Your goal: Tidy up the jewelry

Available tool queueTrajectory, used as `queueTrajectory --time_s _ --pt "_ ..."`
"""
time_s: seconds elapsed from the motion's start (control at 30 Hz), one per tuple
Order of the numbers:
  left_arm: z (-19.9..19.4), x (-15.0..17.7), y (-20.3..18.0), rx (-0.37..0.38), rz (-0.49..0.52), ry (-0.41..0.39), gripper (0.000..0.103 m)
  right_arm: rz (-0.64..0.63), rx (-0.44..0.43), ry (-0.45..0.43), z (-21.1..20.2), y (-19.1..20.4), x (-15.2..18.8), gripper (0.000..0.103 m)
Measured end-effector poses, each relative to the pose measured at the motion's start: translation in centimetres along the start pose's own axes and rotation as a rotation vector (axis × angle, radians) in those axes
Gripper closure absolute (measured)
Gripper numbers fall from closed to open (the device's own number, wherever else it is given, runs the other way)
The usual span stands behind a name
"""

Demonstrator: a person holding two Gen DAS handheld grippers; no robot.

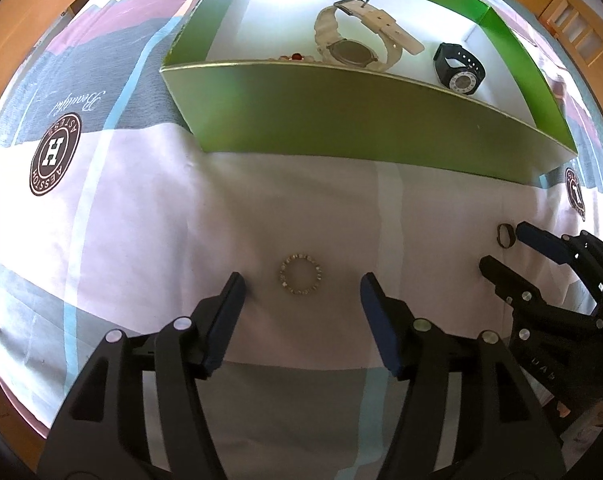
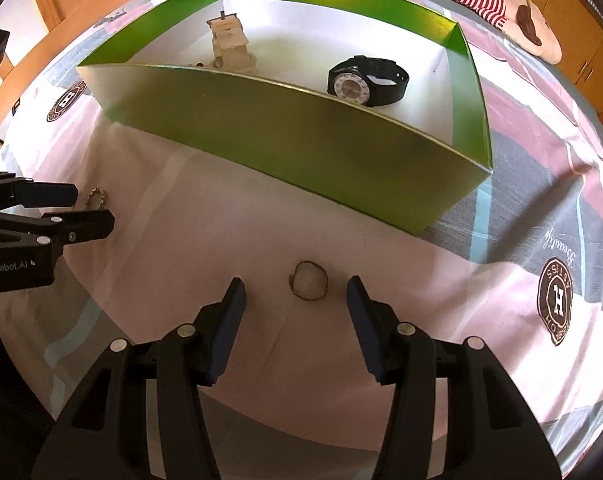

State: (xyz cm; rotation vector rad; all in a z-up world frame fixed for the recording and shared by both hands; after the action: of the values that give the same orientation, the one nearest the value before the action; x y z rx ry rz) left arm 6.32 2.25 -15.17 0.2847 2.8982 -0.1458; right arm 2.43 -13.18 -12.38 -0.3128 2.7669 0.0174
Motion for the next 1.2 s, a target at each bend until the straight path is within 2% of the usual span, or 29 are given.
queueTrajectory --time_s 0.17,0.47,0.63,0.87,1.1,1.2 --pt "0.4 0.4 -1.6 -0.008 0.028 -0.003 0.045 0.002 -0.002 0.001 0.0 0.0 -0.1 0.05" --pt "0.5 0.3 -1.2 -0.019 0.023 -0.012 0.073 -0.003 0.008 0.0 -0.1 0.0 -0.1 0.05" --pt "0.2 -0.2 -0.5 -0.015 0.006 -0.036 0.082 -0.007 0.011 0.0 0.1 0.0 -0.2 0.05" --pt "-1.4 -1.3 -0.5 0.067 -0.019 -0.1 0.08 0.006 0.001 0.002 0.0 -0.1 -0.2 0.05" --pt "-0.5 -1.7 1.4 0.066 -0.071 -0.074 0.058 0.033 -0.005 -0.003 0.0 -1.1 -0.5 0.05" --pt "-0.7 -1.6 0.5 0.061 -0.066 -0.073 0.057 0.042 -0.001 -0.004 0.1 -1.3 -0.5 0.05"
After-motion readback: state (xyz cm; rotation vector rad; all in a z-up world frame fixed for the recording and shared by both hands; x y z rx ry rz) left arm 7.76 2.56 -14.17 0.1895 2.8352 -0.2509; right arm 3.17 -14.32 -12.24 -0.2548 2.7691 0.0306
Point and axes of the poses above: each gripper's, at about its wrist camera, not at the fingertips, and z roughly the way its jaws point, y to its left, x to its underside, the point moved 4 cm from there along z, roughly the way its jaws point, and after that the axes turned 1 degree about -z, right-handed, at the moved point
